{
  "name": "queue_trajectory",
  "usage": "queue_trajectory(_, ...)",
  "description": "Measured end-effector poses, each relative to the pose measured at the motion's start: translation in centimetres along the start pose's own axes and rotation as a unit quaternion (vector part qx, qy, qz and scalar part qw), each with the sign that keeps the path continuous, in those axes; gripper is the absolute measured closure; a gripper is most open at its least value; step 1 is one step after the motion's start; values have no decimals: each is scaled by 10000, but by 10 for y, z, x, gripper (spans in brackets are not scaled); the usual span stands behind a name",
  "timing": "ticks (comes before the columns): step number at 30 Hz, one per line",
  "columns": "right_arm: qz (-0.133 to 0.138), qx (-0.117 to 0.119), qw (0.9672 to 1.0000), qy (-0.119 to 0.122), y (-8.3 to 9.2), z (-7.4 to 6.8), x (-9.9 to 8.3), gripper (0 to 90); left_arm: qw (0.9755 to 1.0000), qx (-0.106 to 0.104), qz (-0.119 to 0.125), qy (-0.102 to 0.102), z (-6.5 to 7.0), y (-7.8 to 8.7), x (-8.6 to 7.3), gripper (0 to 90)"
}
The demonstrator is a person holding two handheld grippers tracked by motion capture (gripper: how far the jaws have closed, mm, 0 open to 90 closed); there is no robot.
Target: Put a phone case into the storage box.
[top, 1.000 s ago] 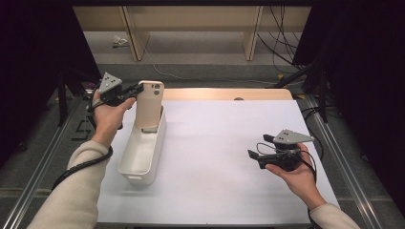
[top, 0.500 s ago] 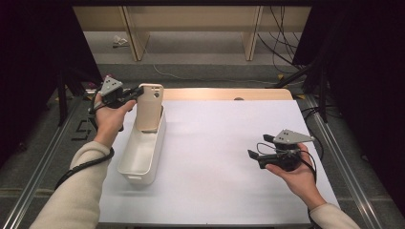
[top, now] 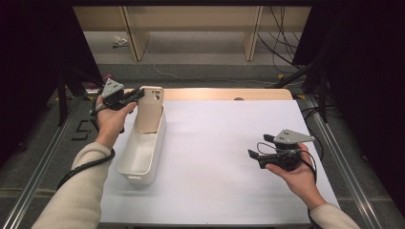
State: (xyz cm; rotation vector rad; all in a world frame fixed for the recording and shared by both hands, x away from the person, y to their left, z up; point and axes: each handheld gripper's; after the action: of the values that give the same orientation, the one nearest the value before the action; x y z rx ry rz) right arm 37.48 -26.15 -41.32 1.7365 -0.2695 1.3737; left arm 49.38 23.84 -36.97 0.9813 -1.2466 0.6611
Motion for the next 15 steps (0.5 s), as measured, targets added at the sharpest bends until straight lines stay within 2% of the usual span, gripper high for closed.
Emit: queue_trajectory(15, 11, 7, 10000, -28, 0, 1, 0, 173, 10000, 3, -97, -17, -2, -3, -9, 816)
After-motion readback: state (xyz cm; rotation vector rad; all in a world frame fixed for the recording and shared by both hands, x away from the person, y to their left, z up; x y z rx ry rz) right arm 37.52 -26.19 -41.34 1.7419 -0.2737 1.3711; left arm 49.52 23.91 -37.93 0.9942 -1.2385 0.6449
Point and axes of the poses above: each handheld gripper's, and its own axes: y roughly backward along the jaws, x roughly out of its top, z roughly to its right, and after that the axes turned 1 degree about -y, right-handed
